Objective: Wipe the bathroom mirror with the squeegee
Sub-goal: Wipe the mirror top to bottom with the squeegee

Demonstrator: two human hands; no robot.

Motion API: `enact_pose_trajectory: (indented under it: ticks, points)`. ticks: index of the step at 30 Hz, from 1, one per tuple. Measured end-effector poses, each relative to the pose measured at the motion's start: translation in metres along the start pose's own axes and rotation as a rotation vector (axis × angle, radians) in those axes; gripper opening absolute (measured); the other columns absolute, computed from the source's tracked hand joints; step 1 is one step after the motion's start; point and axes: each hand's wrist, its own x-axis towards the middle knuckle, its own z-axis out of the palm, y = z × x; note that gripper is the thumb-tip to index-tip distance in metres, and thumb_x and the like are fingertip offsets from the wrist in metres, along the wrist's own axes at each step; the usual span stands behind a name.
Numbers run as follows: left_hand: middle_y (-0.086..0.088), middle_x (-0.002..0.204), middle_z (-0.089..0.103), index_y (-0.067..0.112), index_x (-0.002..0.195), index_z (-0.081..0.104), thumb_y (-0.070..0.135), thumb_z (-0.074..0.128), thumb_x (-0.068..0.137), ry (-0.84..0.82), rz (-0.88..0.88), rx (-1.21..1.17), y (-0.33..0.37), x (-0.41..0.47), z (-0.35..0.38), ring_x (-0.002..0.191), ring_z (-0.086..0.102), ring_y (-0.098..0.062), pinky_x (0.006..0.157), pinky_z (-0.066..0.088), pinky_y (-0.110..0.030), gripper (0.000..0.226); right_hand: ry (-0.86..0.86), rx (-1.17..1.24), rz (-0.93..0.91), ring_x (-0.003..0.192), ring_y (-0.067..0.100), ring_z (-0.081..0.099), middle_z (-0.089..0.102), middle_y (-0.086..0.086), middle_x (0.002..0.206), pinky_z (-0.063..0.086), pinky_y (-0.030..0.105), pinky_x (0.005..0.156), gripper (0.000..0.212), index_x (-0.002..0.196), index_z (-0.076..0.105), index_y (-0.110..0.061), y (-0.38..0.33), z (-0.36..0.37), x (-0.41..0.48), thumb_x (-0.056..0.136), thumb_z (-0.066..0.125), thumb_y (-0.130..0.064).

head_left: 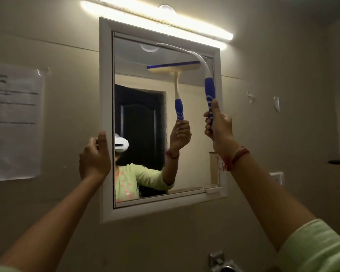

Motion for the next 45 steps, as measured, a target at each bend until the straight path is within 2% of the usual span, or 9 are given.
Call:
enact_pose_trajectory:
  ticks: [6, 10, 18, 23, 26, 30, 39, 43, 45]
  points:
    - [0.007, 0.06, 0.037, 0.011, 0.084, 0.046, 0.048, 0.024, 0.097, -0.015, -0.015, -0.01, -0.001, 0.001, -0.001, 0.056, 0.032, -0.009, 0.052, 0.022, -0.017, 0.045, 0.033, 0.002, 0.028, 0.049, 0.012, 0.041, 0.048, 0.0, 0.063, 0.039, 0.021, 0.046, 0.041, 0.075, 0.056, -0.015, 0.005, 0.001, 0.006, 0.091, 0.047, -0.051]
    - [0.006, 0.06, 0.04, 0.01, 0.085, 0.047, 0.049, 0.024, 0.096, -0.012, -0.016, -0.021, -0.001, 0.0, -0.001, 0.056, 0.035, -0.006, 0.051, 0.023, -0.018, 0.047, 0.045, -0.05, 0.02, 0.049, 0.011, 0.041, 0.049, 0.0, 0.063, 0.04, 0.021, 0.046, 0.041, 0.077, 0.055, -0.015, 0.001, 0.008, 0.012, 0.092, 0.045, -0.052]
    - [0.007, 0.06, 0.037, 0.01, 0.084, 0.046, 0.047, 0.024, 0.097, -0.014, 0.004, -0.014, 0.0, -0.001, 0.0, 0.055, 0.032, -0.004, 0.052, 0.021, -0.016, 0.045, -0.046, -0.066, 0.098, 0.045, 0.009, 0.04, 0.047, -0.002, 0.059, 0.036, 0.017, 0.039, 0.043, 0.073, 0.053, -0.017, 0.004, 0.012, 0.01, 0.092, 0.044, -0.054]
    - [0.002, 0.061, 0.041, 0.009, 0.084, 0.047, 0.048, 0.023, 0.097, 0.002, 0.015, -0.012, 0.001, -0.002, 0.001, 0.054, 0.035, -0.013, 0.049, 0.022, -0.022, 0.048, -0.117, -0.015, 0.192, 0.047, 0.009, 0.037, 0.044, -0.002, 0.059, 0.034, 0.018, 0.04, 0.043, 0.072, 0.05, -0.017, 0.036, -0.003, -0.013, 0.092, 0.043, -0.055]
    - [-0.002, 0.067, 0.042, 0.009, 0.084, 0.048, 0.049, 0.023, 0.096, 0.014, 0.017, 0.001, 0.001, -0.001, 0.0, 0.067, 0.037, -0.019, 0.051, 0.021, -0.029, 0.049, -0.116, 0.003, 0.187, 0.048, 0.01, 0.037, 0.044, -0.001, 0.06, 0.034, 0.018, 0.043, 0.043, 0.072, 0.051, -0.016, 0.032, -0.001, -0.012, 0.091, 0.044, -0.054]
    - [0.005, 0.059, 0.036, 0.01, 0.082, 0.047, 0.049, 0.022, 0.096, 0.013, 0.023, 0.012, -0.001, -0.002, 0.0, 0.059, 0.034, -0.015, 0.05, 0.021, -0.021, 0.048, -0.114, 0.029, 0.161, 0.047, 0.009, 0.037, 0.044, -0.001, 0.059, 0.035, 0.019, 0.045, 0.044, 0.072, 0.052, -0.015, 0.012, 0.007, 0.003, 0.091, 0.046, -0.054]
    - [-0.001, 0.065, 0.04, 0.009, 0.082, 0.046, 0.047, 0.022, 0.097, 0.004, 0.03, 0.02, 0.0, -0.001, -0.001, 0.068, 0.039, -0.022, 0.05, 0.02, -0.03, 0.047, -0.163, 0.123, 0.317, 0.034, 0.004, 0.05, 0.056, -0.005, 0.051, 0.04, 0.016, 0.035, 0.038, 0.081, 0.054, -0.014, 0.053, -0.025, -0.024, 0.09, 0.05, -0.051]
    - [0.005, 0.06, 0.035, 0.009, 0.082, 0.045, 0.047, 0.022, 0.098, 0.0, 0.027, 0.023, 0.0, -0.001, -0.001, 0.063, 0.036, -0.018, 0.051, 0.021, -0.018, 0.047, -0.158, 0.089, 0.292, 0.041, 0.007, 0.042, 0.046, -0.001, 0.062, 0.038, 0.017, 0.04, 0.04, 0.078, 0.051, -0.014, 0.037, -0.019, -0.018, 0.09, 0.049, -0.052]
    - [0.006, 0.059, 0.035, 0.009, 0.081, 0.045, 0.047, 0.022, 0.097, 0.001, 0.022, 0.021, 0.0, -0.001, -0.001, 0.056, 0.032, -0.014, 0.051, 0.021, -0.018, 0.048, -0.153, 0.088, 0.261, 0.036, 0.005, 0.046, 0.048, -0.001, 0.063, 0.039, 0.016, 0.038, 0.04, 0.079, 0.051, -0.013, 0.026, -0.01, -0.013, 0.091, 0.047, -0.051]
